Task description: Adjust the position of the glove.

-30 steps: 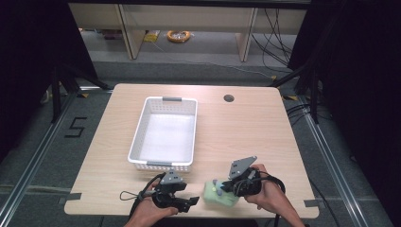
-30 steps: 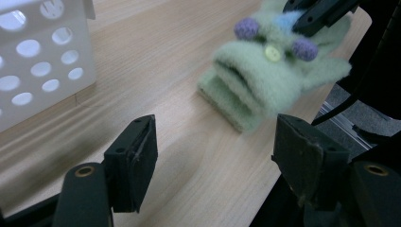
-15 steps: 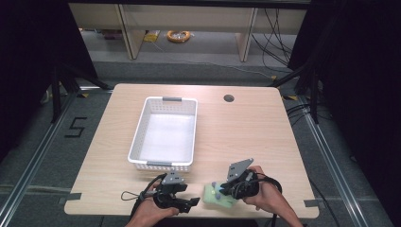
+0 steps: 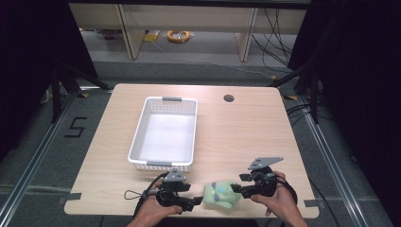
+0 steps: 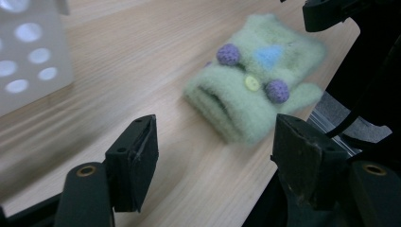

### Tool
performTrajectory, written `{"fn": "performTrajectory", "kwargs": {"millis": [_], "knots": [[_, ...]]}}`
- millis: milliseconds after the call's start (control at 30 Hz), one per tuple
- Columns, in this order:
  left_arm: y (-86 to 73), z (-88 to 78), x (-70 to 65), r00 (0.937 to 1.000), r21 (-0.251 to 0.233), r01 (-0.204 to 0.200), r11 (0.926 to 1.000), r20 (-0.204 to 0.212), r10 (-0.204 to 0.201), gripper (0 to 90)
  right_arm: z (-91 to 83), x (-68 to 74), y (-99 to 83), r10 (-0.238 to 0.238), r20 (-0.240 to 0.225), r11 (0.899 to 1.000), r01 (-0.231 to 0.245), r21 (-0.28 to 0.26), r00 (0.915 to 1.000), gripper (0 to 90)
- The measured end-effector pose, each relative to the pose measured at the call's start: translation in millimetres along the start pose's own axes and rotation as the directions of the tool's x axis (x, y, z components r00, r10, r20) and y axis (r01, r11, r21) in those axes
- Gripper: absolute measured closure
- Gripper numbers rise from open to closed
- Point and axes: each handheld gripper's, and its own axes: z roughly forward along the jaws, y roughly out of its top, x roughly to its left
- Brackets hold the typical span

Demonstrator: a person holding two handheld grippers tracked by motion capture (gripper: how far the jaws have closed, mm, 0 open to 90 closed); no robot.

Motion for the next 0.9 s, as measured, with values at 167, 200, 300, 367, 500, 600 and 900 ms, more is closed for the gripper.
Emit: {"fn": "performTrajectory", "kwargs": {"millis": [167, 200, 300, 367, 500, 600, 900], "knots": [[7.4, 17.7, -8.9, 0.9998, 0.022, -0.014, 0.9997, 0.015, 0.013, 32.2, -0.1, -6.8, -13.6, 0.074, -0.01, 0.997, -0.074, 0.002, 0.9972, 40.7], [9.1, 21.4, -9.4, 0.9998, 0.026, -0.013, 0.9996, 0.014, 0.013, 32.4, 3.4, -6.3, -15.1, 0.09, -0.01, 0.995, -0.09, -0.034, 0.9959, 39.7], [12.5, 31.7, -8.4, 0.9998, 0.051, -0.009, 0.9987, 0.016, 0.009, 32.9, 4.3, -5.0, -12.6, 0.087, -0.023, 0.996, -0.088, -0.03, 0.9959, 38.1], [13.0, 34.9, -7.5, 0.9999, 0.057, 0.005, 0.9983, 0.015, -0.006, 33.1, 7.6, -2.2, -10.8, 0.087, -0.032, 0.996, -0.087, -0.003, 0.9957, 38.9], [12.1, 40.0, -3.4, 0.9996, 0.076, 0.02, 0.9969, 0.015, -0.022, 33.3, 19.9, -7.3, -14.3, 0.088, 0.019, 0.994, -0.089, 0.059, 0.9959, 39.7], [10.9, 44.7, -4.3, 0.9997, 0.095, 0.016, 0.9953, 0.019, -0.017, 33.8, 24.1, -11.7, -18.9, 0.123, -0.014, 0.991, -0.122, 0.063, 0.9923, 39.9], [11.6, 50.0, -5.8, 0.9998, 0.084, -0.005, 0.9965, 0.021, 0.003, 40.3, 28.8, -10.8, -21.7, 0.159, -0.036, 0.986, -0.157, 0.061, 0.9866, 44.8]]}}
